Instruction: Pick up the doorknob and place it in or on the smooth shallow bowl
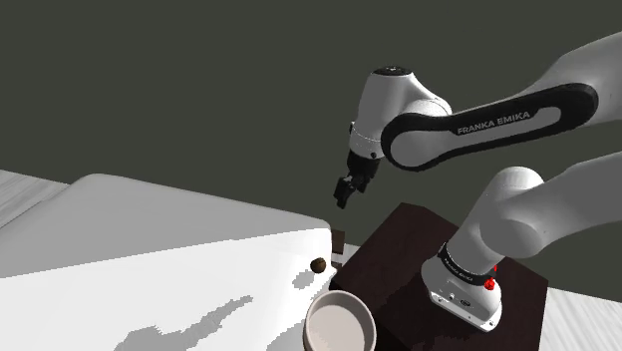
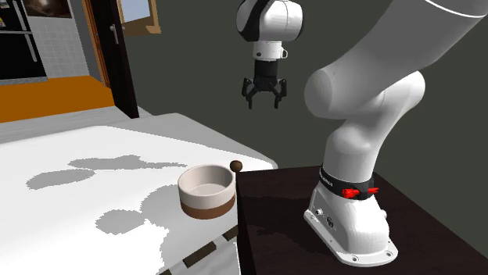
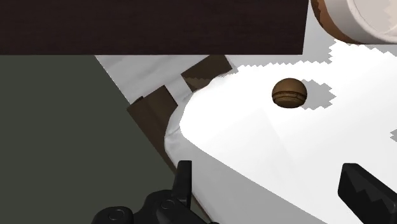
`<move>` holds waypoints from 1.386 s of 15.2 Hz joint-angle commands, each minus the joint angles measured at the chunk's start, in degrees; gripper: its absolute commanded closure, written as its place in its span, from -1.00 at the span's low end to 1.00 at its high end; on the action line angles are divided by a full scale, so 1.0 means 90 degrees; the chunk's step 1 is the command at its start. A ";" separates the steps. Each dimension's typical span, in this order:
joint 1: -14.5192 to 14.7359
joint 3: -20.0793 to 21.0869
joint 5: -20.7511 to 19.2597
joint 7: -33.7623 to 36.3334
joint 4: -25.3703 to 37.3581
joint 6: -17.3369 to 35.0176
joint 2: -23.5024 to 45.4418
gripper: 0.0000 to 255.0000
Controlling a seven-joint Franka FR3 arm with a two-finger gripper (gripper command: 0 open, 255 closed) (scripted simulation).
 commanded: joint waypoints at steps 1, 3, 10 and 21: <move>0.0072 0.0264 0.0112 0.0202 -0.0128 0.0536 0.0382 -1.00; 0.0108 0.0537 0.0181 0.0413 -0.0205 0.1077 0.0838 -1.00; -0.0222 0.1620 -0.0400 0.1632 -0.0134 0.3042 0.2888 -1.00; 0.0157 0.0707 -0.4847 0.5334 0.0504 0.4516 0.5479 -1.00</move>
